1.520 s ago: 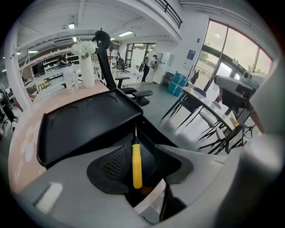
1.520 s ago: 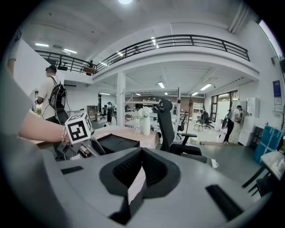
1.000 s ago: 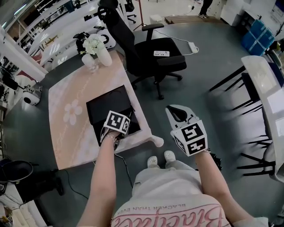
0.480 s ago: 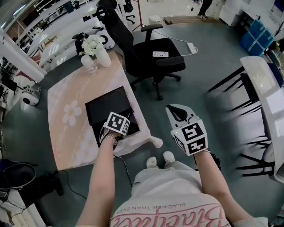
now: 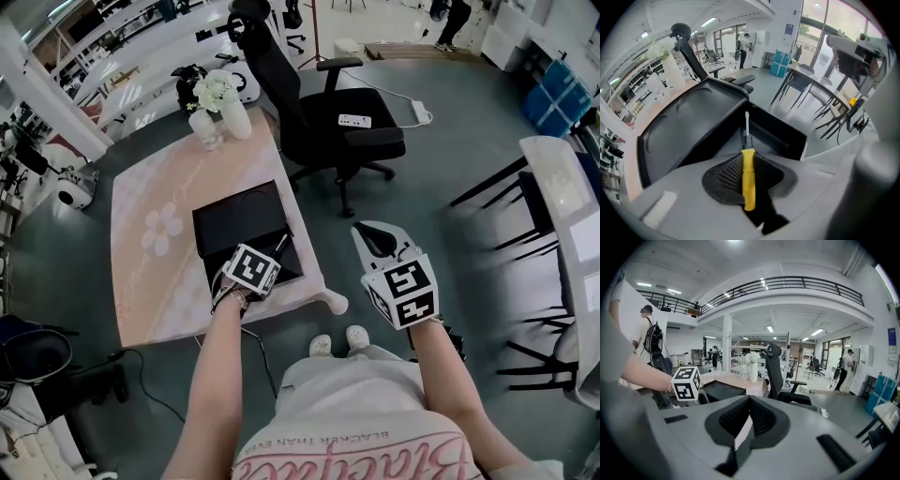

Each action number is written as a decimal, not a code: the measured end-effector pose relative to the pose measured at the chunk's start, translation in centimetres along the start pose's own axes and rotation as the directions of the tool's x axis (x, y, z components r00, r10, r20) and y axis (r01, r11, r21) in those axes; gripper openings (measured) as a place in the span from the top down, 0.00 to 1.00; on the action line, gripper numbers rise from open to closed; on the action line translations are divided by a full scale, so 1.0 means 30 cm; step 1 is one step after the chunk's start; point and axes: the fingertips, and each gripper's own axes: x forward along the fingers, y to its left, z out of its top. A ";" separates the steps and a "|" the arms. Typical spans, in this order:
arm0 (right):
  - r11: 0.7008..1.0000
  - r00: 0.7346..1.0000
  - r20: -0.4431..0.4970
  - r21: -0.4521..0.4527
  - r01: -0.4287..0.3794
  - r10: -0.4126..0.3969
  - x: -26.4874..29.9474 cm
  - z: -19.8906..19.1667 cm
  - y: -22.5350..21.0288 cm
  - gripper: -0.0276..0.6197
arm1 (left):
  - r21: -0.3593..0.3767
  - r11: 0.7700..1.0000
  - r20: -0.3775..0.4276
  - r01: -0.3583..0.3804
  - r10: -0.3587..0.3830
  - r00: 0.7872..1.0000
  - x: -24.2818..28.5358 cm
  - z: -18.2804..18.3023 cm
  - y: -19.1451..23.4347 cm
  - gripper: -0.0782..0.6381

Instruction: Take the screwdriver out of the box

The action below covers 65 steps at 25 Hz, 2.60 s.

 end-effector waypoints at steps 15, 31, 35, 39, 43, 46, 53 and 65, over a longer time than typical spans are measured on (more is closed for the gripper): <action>0.992 0.991 0.088 -0.089 -0.092 0.100 -0.031 0.140 0.014 0.95 | -0.088 0.995 0.249 -0.048 0.069 0.966 -0.238 0.096 -0.021 0.78; 0.967 0.956 0.205 -0.191 -0.170 0.208 -0.118 0.352 -0.008 0.95 | -0.423 0.896 0.660 -0.134 0.405 0.633 -0.716 0.166 0.015 0.78; 0.965 0.941 0.250 -0.181 -0.187 0.230 -0.121 0.396 -0.004 0.95 | -0.476 0.858 0.688 -0.190 0.498 0.528 -0.843 0.171 0.012 0.78; 0.964 0.922 0.292 -0.155 -0.218 0.255 -0.127 0.434 -0.002 0.95 | -0.526 0.814 0.692 -0.249 0.579 0.431 -0.960 0.165 0.005 0.78; 0.952 0.906 0.303 -0.172 -0.254 0.296 -0.142 0.451 -0.004 0.95 | -0.591 0.754 0.688 -0.286 0.656 0.311 -1.081 0.159 -0.017 0.78; 0.940 0.892 0.307 -0.195 -0.281 0.330 -0.158 0.465 -0.006 0.95 | -0.646 0.701 0.665 -0.301 0.711 0.227 -1.160 0.142 -0.040 0.78; 0.903 0.846 0.338 -0.277 -0.329 0.412 -0.173 0.513 0.063 0.95 | -0.692 0.647 0.649 -0.320 0.752 0.116 -1.280 0.145 -0.076 0.78; 0.918 0.810 0.450 -0.298 -0.260 0.375 -0.228 0.720 0.113 0.95 | -0.636 0.631 0.696 -0.446 0.718 0.023 -1.495 0.191 -0.130 0.78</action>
